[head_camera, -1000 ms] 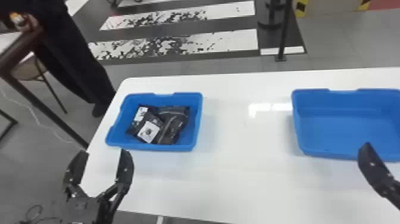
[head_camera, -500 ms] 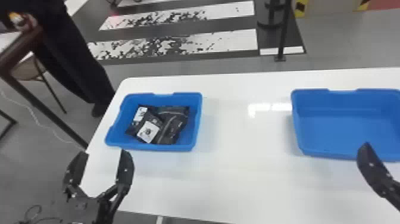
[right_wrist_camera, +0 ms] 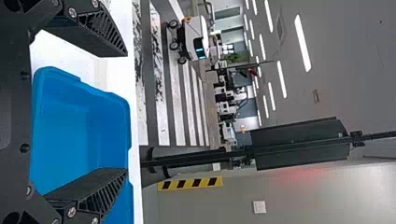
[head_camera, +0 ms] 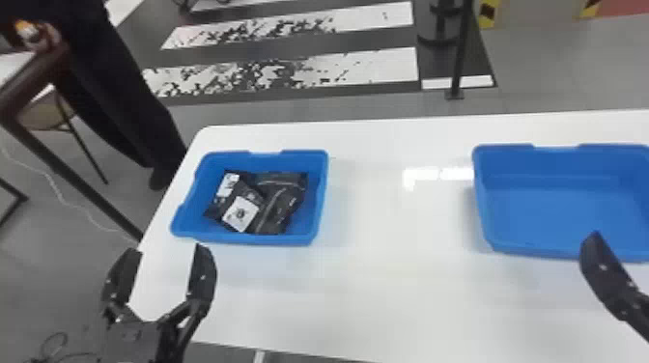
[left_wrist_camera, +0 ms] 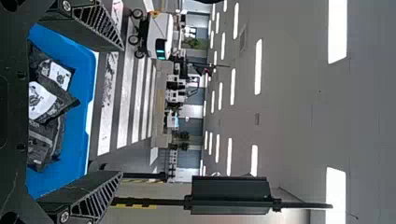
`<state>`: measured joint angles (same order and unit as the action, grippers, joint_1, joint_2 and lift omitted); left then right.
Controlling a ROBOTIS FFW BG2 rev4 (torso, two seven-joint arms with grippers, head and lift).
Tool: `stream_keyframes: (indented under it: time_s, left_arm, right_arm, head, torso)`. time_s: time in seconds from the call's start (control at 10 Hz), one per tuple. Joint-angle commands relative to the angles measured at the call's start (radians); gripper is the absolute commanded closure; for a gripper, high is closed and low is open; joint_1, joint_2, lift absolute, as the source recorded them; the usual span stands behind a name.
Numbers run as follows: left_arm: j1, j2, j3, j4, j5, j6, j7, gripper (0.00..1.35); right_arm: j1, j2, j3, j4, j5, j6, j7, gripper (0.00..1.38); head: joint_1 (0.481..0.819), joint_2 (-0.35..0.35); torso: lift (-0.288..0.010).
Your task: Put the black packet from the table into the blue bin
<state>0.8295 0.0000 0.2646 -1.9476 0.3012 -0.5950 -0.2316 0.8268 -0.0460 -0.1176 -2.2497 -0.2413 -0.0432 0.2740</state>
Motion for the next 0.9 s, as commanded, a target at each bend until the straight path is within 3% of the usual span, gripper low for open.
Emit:
stream_keyframes:
  time_s: [0.0, 0.8]
  left_arm:
    - [0.0, -0.003, -0.001, 0.0, 0.004, 0.001, 0.0, 0.09]
    - [0.007, -0.003, -0.005, 0.0, 0.012, 0.001, 0.008, 0.08]
  right_arm:
    - [0.0, 0.0, 0.0, -0.002, 0.0, 0.004, -0.001, 0.14]
    - [0.005, 0.0, 0.0, -0.007, -0.002, 0.009, 0.001, 0.14]
  head:
    - [0.695, 0.214]
    - [0.695, 0.22]
  torso:
    - [-0.11]
    - [-0.11]
